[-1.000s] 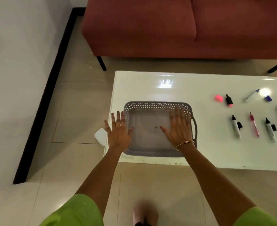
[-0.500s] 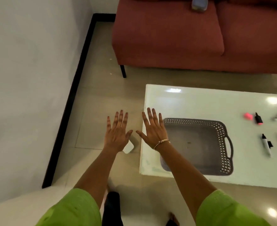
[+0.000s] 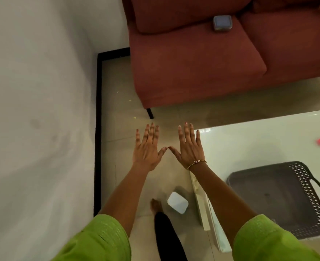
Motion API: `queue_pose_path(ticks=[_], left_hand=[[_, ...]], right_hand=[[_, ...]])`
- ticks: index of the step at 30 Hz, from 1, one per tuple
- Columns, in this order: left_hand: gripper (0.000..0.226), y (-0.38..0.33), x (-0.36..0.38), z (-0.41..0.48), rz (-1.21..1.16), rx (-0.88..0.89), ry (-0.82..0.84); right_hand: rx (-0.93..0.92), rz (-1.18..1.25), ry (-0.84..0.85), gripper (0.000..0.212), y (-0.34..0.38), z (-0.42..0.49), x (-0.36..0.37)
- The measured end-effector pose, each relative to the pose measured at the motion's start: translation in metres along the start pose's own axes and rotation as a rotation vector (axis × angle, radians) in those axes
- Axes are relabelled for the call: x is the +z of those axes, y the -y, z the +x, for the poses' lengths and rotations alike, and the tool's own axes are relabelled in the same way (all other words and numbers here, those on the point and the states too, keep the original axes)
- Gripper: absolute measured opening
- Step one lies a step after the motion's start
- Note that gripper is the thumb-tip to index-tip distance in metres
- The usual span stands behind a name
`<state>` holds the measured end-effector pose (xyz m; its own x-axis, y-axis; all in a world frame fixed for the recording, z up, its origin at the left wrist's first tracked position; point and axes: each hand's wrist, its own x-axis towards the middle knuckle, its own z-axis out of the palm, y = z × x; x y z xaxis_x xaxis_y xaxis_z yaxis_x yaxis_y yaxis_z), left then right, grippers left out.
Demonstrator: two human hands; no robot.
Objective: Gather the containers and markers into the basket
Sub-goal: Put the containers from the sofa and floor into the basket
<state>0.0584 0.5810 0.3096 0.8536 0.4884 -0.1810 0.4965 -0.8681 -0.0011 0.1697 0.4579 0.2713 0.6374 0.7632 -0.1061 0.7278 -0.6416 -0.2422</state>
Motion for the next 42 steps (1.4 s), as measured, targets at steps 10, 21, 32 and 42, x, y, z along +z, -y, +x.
queue_pose_path(ticks=[10, 21, 32, 42], left_hand=[[0.075, 0.036, -0.028, 0.228, -0.05, 0.143, 0.045], [0.073, 0.026, -0.093, 0.494, -0.067, 0.297, 0.006], [0.071, -0.043, -0.105, 0.744, -0.037, 0.379, 0.02], [0.073, -0.087, -0.048, 0.894, -0.05, 0.409, 0.045]], right_hand=[[0.123, -0.036, -0.048, 0.087, -0.038, 0.188, -0.031], [0.304, -0.001, -0.128, 0.094, -0.12, 0.421, -0.096], [0.419, -0.023, -0.102, 0.087, -0.265, 0.632, -0.125], [0.62, 0.059, -0.023, 0.103, -0.373, 0.779, -0.086]])
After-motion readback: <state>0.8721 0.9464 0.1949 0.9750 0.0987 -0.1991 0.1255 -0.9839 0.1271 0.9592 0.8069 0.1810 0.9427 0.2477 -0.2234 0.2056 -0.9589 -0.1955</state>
